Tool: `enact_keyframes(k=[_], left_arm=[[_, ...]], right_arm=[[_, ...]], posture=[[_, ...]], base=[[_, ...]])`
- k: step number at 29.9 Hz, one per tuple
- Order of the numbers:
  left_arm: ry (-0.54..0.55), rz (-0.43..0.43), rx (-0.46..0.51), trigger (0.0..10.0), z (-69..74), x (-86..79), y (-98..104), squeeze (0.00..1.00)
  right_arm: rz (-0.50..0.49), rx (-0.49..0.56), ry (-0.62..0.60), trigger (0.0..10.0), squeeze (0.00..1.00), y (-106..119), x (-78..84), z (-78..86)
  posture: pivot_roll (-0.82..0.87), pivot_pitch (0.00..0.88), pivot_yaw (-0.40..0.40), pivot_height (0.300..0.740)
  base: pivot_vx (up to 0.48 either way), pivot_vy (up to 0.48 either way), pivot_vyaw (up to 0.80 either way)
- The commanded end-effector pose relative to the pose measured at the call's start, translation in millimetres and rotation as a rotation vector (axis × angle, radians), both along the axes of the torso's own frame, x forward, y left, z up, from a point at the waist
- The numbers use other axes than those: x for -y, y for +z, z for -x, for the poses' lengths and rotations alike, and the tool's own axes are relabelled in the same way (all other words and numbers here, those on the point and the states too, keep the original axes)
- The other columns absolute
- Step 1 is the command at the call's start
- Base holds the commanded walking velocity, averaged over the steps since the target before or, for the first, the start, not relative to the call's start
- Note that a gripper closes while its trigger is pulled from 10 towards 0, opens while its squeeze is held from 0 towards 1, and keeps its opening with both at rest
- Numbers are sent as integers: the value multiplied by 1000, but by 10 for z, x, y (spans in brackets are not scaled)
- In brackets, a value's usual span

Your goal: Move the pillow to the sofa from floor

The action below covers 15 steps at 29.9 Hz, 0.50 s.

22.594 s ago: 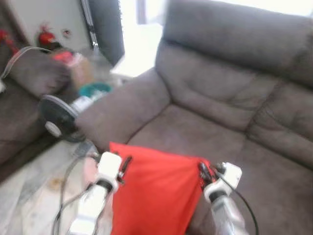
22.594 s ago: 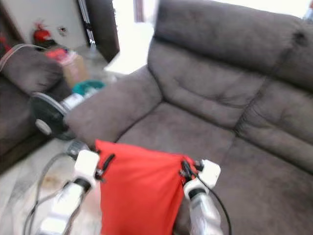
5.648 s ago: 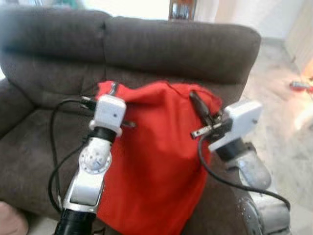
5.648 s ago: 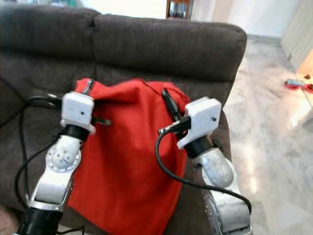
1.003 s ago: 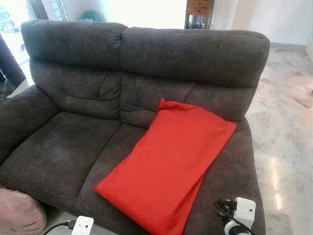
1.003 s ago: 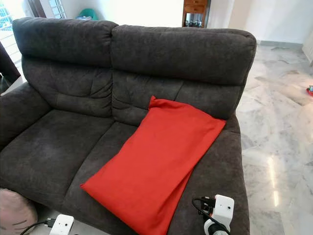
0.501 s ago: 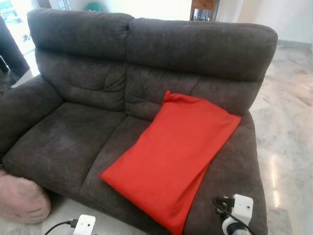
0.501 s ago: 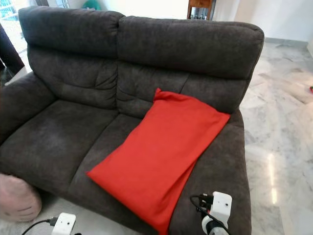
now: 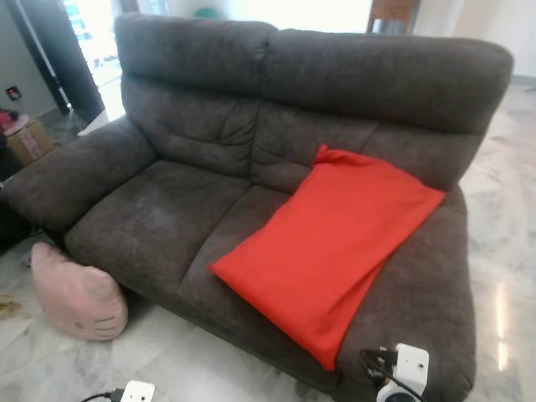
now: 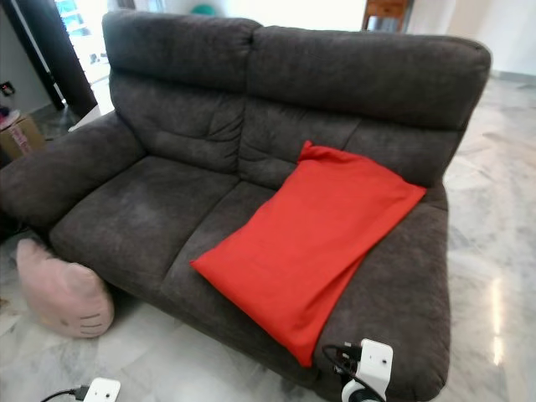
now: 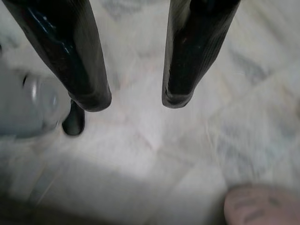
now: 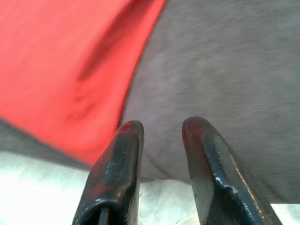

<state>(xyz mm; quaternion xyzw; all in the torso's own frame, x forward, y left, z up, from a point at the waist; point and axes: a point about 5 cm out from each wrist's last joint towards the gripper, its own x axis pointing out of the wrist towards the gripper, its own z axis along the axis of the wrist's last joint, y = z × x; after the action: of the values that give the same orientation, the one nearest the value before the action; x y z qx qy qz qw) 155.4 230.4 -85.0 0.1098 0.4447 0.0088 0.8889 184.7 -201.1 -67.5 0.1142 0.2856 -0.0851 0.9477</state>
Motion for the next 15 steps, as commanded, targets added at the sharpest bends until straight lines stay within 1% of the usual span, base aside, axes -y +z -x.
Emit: enact_keyframes(k=[1, 4, 6, 7, 8, 9, 10, 13, 15], left_arm=[[-10, -5, -11, 10000, 19, 9, -12, 0], [-9, -6, -16, 10000, 29, 3, -15, 0], [-7, -7, -17, 10000, 34, -3, -15, 0], [-7, -7, -18, 10000, 35, -5, -15, 0], [-6, -8, -19, 10000, 37, -10, -15, 0], [-6, -8, -19, 10000, 37, -10, -15, 0], [-6, -9, -19, 10000, 38, -13, -15, 0], [-8, -10, -23, 10000, 43, -20, -16, 0], [-9, -10, -23, 10000, 43, -21, -16, 0]], right_arm=[[-21, -38, -63, 10000, 0, -45, 51, 77], [-48, -68, -167, 10000, 0, -79, 133, 150], [-2, -109, -274, 10000, 0, -99, 257, 233], [20, -124, -302, 10000, 0, -104, 296, 261], [61, -159, -344, 10000, 0, -118, 363, 323], [61, -159, -344, 10000, 0, -118, 363, 323], [93, -186, -355, 10000, 0, -129, 401, 366], [221, -295, -291, 10000, 0, -177, 457, 498], [232, -307, -286, 10000, 0, -184, 459, 514]], posture=[[51, 0, 25, 740], [53, 0, 25, 740], [54, 0, 26, 740], [54, 0, 26, 740], [51, 0, 29, 740], [51, 0, 29, 740], [50, 0, 30, 740], [50, 0, 32, 740], [50, 0, 32, 740]], base=[[0, 0, 0], [0, 0, 0], [0, 0, 0], [0, 0, 0], [0, 0, 0], [0, 0, 0], [0, 0, 0], [0, 0, 0], [0, 0, 0]])
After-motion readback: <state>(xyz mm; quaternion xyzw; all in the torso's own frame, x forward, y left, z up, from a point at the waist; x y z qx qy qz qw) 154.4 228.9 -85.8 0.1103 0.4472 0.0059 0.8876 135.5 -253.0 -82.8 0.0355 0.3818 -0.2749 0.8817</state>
